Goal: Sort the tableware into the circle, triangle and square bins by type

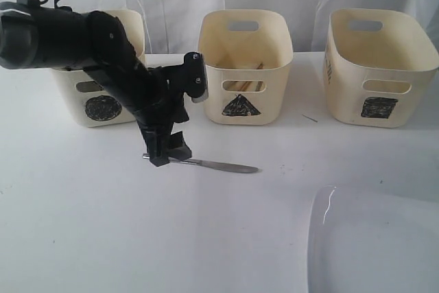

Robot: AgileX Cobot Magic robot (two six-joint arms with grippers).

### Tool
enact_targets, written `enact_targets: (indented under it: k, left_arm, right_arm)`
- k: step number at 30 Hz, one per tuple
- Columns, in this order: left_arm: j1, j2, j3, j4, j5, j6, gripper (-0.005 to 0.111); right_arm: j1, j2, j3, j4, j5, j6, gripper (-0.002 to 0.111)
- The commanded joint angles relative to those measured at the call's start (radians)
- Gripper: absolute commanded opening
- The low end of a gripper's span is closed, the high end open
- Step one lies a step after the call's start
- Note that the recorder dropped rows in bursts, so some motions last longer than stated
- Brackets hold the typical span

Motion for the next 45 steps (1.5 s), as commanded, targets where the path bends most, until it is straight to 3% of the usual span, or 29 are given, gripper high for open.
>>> enact_targets:
  k: [1, 20, 31, 45]
  left_arm:
    - [0.003, 0.014, 0.0, -0.102, 0.029, 0.157, 0.074]
    - [0.003, 0.107, 0.0, -0.102, 0.037, 0.205, 0.074]
    - [0.064, 0.129, 0.0, -0.102, 0.01, 0.204, 0.074]
    - [0.078, 0.177, 0.0, -0.13, -0.014, 0.233, 0.069]
  right_arm:
    - [-0.004, -0.006, 0.006, -0.001, -0.008, 0.003, 0.0]
    - [-0.004, -0.006, 0.006, -0.001, -0.008, 0.003, 0.0]
    - [-0.004, -0.006, 0.006, -0.001, -0.008, 0.003, 0.0]
    - [-0.004, -0.006, 0.006, -0.001, -0.008, 0.003, 0.0]
